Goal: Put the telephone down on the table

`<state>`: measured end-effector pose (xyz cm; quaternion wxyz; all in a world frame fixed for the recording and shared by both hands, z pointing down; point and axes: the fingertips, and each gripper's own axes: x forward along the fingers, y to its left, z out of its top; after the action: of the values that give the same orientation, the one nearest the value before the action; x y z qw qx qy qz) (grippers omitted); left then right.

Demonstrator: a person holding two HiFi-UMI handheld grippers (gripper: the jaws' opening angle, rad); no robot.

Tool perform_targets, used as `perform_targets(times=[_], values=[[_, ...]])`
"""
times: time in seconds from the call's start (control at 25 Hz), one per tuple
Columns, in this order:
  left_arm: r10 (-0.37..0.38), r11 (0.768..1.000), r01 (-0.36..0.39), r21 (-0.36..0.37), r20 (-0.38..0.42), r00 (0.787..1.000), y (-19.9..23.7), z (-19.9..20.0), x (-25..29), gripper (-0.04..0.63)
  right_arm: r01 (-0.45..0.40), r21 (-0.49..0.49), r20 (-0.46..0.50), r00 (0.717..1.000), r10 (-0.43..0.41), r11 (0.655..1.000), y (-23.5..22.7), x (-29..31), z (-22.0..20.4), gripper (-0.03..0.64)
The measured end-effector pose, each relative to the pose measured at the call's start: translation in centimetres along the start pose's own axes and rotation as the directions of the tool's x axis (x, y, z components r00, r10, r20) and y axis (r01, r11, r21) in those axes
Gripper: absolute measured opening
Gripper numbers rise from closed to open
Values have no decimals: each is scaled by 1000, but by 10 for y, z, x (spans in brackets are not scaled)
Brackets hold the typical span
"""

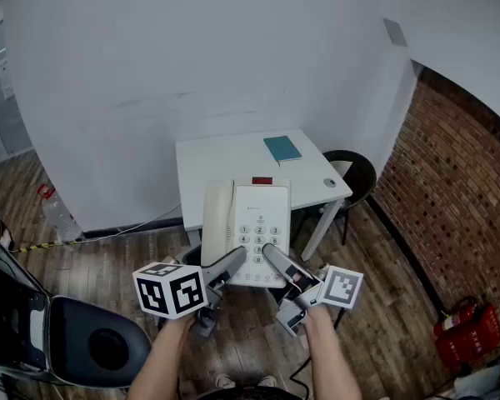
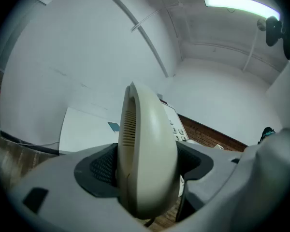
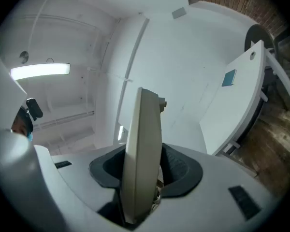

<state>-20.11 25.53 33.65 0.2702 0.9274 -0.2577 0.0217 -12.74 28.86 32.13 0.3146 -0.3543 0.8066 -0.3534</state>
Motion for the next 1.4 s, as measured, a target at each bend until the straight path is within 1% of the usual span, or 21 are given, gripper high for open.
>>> perform_targets(times=[0.36,0.72,0.88,1.04,1.16,1.4], values=[[-5,1000,5,-1,-11,1000,-2,2,-1,356,5,-7,22,1000,-5,1000,4,0,2,179],[-39,999,40,14,-26,999,6,3,-2,356,26,-12,53,998,-25,1000,2,4,-5,179],[-49,999,50,15,-31,998,11,2,5,356,37,-11,62,997,-36,999,-6,5,-3,179],[-50,999,51,12,-34,998,17,3,17,356,36,-13,62,997,-35,999,-17,9,4,179],[-37,999,38,9,-37,999,22,3,33,356,32,-6,58,998,-31,999,-31,11,14,179],[0,1000,0,6,-38,999,37,10,90,357,4,10,36,999,-4,1000,-77,20,56,179]])
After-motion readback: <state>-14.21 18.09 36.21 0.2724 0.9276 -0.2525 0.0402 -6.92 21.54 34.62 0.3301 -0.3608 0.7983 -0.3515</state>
